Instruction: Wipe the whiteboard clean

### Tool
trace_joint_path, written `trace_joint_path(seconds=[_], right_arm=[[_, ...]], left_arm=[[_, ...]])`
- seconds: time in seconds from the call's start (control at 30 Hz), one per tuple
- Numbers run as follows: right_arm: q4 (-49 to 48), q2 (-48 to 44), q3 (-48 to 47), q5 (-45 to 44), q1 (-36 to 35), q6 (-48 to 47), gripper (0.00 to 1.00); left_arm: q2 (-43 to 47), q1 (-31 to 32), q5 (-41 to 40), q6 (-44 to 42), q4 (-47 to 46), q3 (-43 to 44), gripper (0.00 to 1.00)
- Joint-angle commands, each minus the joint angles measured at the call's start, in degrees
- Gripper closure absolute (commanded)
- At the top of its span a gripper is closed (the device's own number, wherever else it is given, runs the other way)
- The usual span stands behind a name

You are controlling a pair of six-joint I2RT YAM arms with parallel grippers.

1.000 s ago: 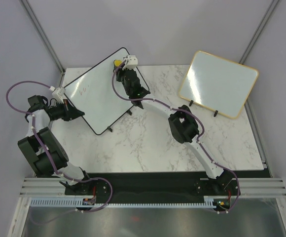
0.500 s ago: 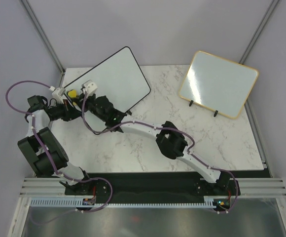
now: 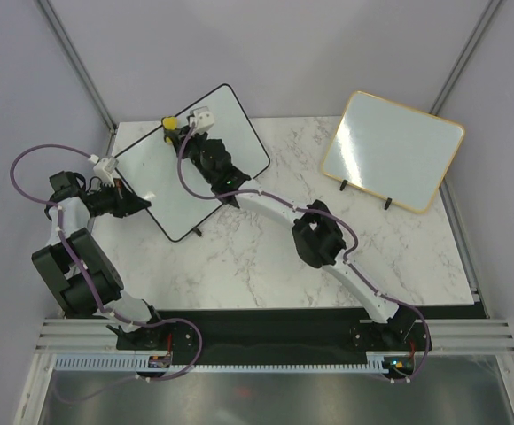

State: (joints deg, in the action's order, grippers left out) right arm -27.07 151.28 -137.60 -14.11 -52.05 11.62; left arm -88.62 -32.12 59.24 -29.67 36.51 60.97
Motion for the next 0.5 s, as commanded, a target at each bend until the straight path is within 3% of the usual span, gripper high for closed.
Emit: trace_joint_path(seconds=[0.0, 0.47], right_arm=[[3.08, 3.75, -3.02, -2.33, 0.73, 0.60, 1.00], [-0.18, 6.57, -5.57, 5.05, -8.15, -7.04, 1.00]], left_arm=[[1.87, -0.05, -9.06, -11.46, -8.74, 0.64, 0.98], [2.05, 0.04, -9.15, -11.37, -8.74, 0.73, 0.98]])
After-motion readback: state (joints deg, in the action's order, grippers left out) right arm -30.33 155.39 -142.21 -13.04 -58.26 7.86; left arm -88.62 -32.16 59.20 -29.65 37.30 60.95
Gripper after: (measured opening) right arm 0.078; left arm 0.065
